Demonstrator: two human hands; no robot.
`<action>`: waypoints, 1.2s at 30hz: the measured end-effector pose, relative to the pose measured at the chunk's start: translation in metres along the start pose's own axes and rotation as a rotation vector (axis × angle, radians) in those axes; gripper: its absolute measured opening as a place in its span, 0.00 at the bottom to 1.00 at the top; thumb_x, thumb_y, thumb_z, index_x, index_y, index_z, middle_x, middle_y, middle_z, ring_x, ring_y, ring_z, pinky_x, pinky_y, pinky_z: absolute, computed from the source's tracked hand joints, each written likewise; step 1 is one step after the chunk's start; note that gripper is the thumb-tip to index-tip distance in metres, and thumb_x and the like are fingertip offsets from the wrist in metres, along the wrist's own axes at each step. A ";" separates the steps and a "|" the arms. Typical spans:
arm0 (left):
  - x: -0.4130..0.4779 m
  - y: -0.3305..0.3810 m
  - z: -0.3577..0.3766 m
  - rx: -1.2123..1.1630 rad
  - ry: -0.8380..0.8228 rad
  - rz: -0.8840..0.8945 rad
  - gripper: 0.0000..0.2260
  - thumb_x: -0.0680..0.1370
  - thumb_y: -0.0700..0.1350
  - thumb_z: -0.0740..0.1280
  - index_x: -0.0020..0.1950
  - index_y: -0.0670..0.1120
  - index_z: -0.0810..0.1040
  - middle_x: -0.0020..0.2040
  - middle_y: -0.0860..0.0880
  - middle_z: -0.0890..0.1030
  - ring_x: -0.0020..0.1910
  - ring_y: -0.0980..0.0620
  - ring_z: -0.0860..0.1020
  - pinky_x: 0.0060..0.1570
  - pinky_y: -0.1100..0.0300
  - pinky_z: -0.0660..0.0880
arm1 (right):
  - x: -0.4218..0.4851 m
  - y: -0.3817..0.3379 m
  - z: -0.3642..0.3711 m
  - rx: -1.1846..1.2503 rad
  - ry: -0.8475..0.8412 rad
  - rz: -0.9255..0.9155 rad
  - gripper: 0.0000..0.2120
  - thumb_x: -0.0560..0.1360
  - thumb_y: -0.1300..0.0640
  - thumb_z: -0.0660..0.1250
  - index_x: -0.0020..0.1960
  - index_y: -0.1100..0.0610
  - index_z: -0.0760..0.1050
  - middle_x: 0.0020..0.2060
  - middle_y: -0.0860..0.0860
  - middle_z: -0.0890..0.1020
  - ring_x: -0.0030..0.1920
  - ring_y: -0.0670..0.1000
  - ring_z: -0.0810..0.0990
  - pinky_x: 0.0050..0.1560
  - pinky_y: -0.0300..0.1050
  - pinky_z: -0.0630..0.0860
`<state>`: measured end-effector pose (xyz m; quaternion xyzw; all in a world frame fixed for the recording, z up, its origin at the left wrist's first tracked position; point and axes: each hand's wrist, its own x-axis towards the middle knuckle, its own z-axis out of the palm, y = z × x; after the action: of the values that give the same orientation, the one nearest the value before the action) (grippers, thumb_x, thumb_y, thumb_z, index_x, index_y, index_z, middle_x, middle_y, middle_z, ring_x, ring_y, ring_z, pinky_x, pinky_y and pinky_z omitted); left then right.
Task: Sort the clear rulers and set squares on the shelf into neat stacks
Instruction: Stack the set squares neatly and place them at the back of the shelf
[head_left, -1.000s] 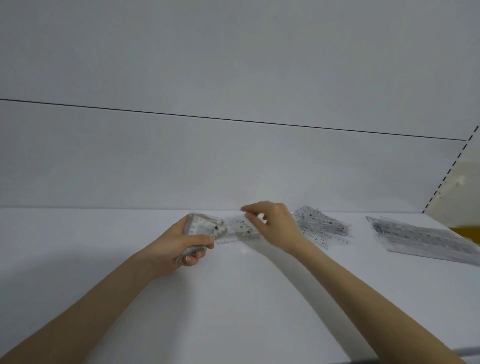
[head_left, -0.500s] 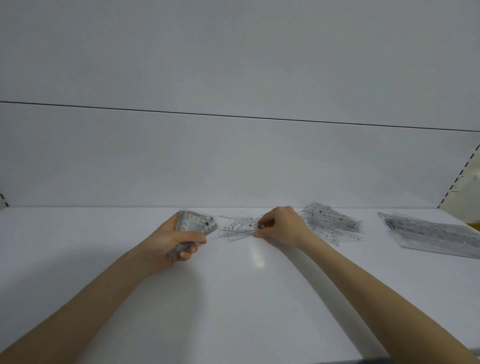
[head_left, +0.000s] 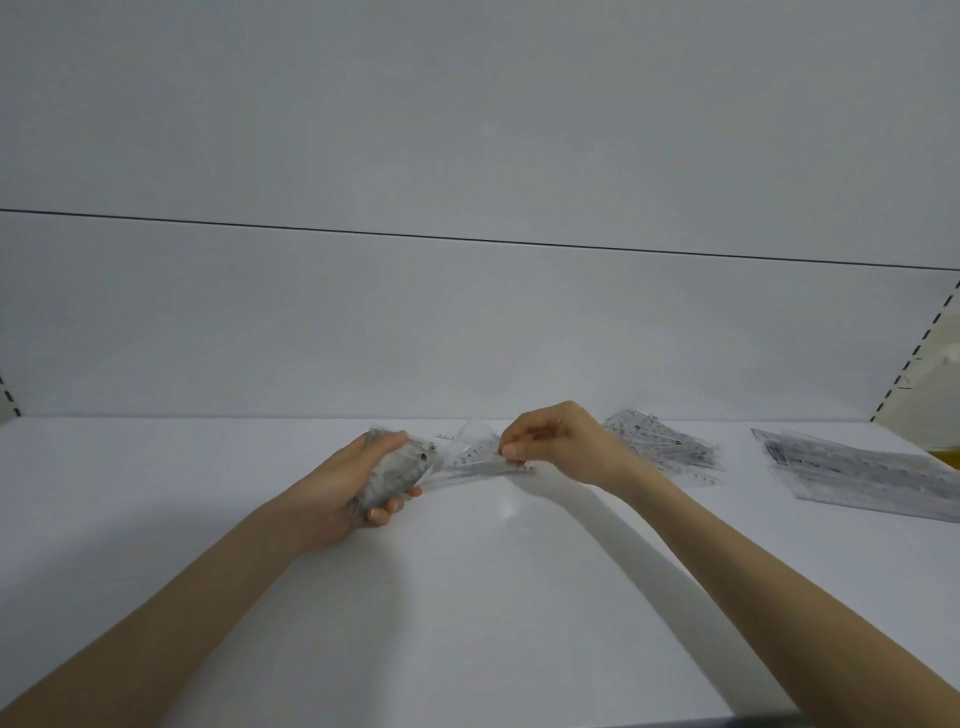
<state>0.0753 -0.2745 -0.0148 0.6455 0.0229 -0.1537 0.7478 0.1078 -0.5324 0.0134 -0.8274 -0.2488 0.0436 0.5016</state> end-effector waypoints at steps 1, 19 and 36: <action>0.000 0.000 0.005 0.001 -0.022 -0.017 0.20 0.78 0.55 0.63 0.61 0.41 0.72 0.37 0.39 0.78 0.26 0.49 0.70 0.20 0.64 0.64 | 0.001 -0.007 0.006 -0.013 -0.029 -0.021 0.04 0.72 0.65 0.72 0.40 0.57 0.83 0.34 0.52 0.83 0.37 0.48 0.79 0.47 0.42 0.76; -0.016 -0.003 0.008 0.131 -0.103 0.097 0.26 0.65 0.36 0.73 0.61 0.39 0.70 0.36 0.43 0.79 0.26 0.53 0.68 0.20 0.65 0.60 | 0.018 -0.003 0.002 -0.473 0.285 0.037 0.06 0.72 0.53 0.73 0.47 0.53 0.84 0.41 0.47 0.85 0.43 0.47 0.81 0.52 0.50 0.78; -0.018 -0.003 -0.010 0.134 -0.017 0.105 0.35 0.55 0.44 0.77 0.59 0.39 0.71 0.36 0.42 0.79 0.25 0.53 0.68 0.19 0.67 0.60 | 0.014 0.039 0.002 -0.611 0.082 0.215 0.11 0.68 0.47 0.75 0.45 0.51 0.79 0.43 0.46 0.82 0.46 0.48 0.79 0.48 0.46 0.76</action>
<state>0.0593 -0.2614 -0.0151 0.6932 -0.0277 -0.1210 0.7100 0.1337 -0.5391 -0.0186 -0.9622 -0.1413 -0.0137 0.2322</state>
